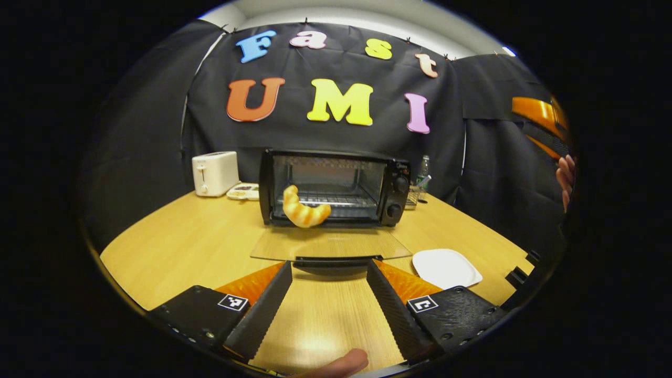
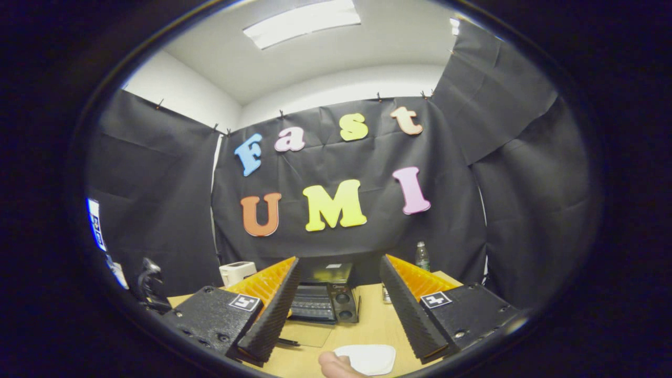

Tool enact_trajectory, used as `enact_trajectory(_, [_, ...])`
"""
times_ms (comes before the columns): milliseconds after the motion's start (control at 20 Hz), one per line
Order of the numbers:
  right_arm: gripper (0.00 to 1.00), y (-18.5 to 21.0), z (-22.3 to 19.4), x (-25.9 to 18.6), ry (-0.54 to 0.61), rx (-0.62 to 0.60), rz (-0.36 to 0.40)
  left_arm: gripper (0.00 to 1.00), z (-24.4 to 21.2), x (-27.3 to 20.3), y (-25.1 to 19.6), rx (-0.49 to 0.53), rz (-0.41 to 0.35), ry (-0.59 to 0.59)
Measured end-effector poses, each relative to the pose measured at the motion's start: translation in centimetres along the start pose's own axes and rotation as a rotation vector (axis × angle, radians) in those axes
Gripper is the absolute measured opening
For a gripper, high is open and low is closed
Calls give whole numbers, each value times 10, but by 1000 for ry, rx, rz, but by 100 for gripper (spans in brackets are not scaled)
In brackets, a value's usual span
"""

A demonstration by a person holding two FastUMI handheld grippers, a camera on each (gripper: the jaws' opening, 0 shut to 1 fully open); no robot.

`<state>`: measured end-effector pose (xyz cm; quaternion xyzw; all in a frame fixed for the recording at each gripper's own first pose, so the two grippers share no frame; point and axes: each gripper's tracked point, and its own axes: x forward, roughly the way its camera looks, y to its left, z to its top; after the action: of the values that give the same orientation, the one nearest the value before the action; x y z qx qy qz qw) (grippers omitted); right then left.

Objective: Open the electric oven with the left hand, put the food in, and close the electric oven.

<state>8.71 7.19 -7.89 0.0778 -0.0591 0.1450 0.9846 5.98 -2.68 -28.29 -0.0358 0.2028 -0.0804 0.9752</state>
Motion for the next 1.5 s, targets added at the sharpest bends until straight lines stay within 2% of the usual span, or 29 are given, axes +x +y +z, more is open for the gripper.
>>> enact_trajectory(200, [98, -27, 8, -19, -27, 13, -35, 95, -36, 25, -16, 18, -17, 118])
enact_trajectory(250, [98, -32, 6, -22, -29, 13, -36, 100, -45, 29, -24, 16, -43, 172])
enact_trajectory(300, [98, -38, 5, -25, -29, 15, -44, 94, -54, 35, -33, 13, -72, 219])
enact_trajectory(350, [98, -45, 4, -28, -32, 20, -54, 94, -60, 38, -33, 23, -64, 259])
enact_trajectory(500, [98, -56, -2, -25, -20, 38, -68, 96, -47, 50, -26, 86, 0, 250])
enact_trajectory(650, [99, -61, -9, -22, -2, 55, -60, 96, -55, 65, -16, 40, 23, 354])
enact_trajectory(700, [99, -63, -11, -21, 3, 62, -59, 89, -50, 70, -12, 43, 34, 357])
enact_trajectory(750, [99, -66, -14, -20, 5, 69, -59, 98, -45, 76, -9, 33, 44, 363])
enact_trajectory(900, [99, -73, -19, -17, 17, 80, -68, 92, -42, 76, -10, 14, 55, 407])
enact_trajectory(1150, [100, -78, -22, -20, 20, 73, -72, 92, -41, 76, -10, -21, 60, 435])
enact_trajectory(1500, [100, -80, -21, -22, 18, 88, -67, 92, -10, 69, -14, -32, 57, 399])
